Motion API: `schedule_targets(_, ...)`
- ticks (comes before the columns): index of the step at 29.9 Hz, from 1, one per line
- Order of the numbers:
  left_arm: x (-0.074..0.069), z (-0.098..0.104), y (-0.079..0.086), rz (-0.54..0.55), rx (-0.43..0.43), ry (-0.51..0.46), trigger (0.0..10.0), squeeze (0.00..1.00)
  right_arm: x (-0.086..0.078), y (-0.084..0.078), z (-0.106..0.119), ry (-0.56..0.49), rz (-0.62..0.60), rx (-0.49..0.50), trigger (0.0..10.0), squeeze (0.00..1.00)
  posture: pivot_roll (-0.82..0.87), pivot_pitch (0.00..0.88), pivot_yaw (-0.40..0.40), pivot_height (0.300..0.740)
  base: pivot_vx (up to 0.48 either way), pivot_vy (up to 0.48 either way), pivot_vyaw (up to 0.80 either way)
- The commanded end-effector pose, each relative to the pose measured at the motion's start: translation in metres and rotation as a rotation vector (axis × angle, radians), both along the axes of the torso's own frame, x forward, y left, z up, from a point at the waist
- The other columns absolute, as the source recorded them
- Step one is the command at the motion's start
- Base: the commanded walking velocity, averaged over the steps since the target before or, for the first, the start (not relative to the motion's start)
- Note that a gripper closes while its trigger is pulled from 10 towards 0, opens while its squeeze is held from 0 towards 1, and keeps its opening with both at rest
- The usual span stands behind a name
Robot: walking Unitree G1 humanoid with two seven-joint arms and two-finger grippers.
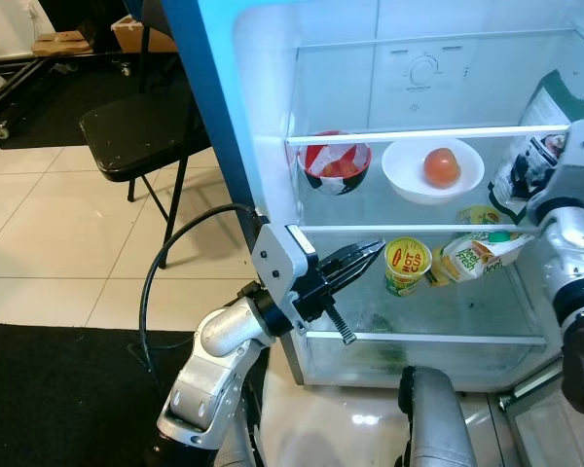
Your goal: Restocking fridge
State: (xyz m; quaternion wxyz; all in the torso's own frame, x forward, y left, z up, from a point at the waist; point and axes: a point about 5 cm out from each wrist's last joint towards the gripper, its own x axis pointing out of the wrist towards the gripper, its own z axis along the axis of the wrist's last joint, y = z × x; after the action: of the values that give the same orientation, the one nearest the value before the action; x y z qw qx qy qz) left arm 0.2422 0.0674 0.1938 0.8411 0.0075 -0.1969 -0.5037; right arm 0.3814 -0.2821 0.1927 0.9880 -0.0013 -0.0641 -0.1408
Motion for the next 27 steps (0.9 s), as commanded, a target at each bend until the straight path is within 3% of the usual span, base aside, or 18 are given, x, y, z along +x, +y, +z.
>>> schedule_targets(1, 0.000, -0.001, -0.001, -0.011, 0.009, 0.011, 10.0, 0.00, -0.004, -0.003, -0.006, -0.008, 0.020, 0.031, 10.0, 0.00, 0.03, 0.135, 0.045, 0.410, 0.000, 0.000, 0.00)
schedule_targets(9, 0.000, -0.003, -0.005, -0.025, 0.002, 0.015, 10.0, 0.00, -0.009, 0.001, -0.018, -0.032, 0.181, 0.103, 10.0, 0.00, 0.01, 0.124, 0.040, 0.410, 0.000, 0.000, 0.00)
schedule_targets(16, 0.001, -0.003, -0.006, -0.027, 0.000, 0.013, 10.0, 0.00, -0.014, -0.002, -0.024, -0.038, 0.212, 0.111, 10.0, 0.00, 0.00, 0.114, 0.032, 0.410, 0.000, 0.000, 0.00)
schedule_targets(20, 0.004, -0.003, -0.005, -0.019, -0.005, 0.008, 10.0, 0.00, -0.022, -0.001, -0.036, -0.013, 0.309, 0.076, 10.0, 0.00, -0.01, 0.095, 0.021, 0.410, 0.000, 0.000, 0.00)
schedule_targets(27, 0.009, -0.005, -0.004, -0.001, -0.010, 0.000, 10.0, 0.00, -0.042, -0.012, -0.057, 0.033, 0.424, 0.113, 10.0, 0.00, -0.03, 0.062, 0.004, 0.410, 0.000, 0.000, 0.00)
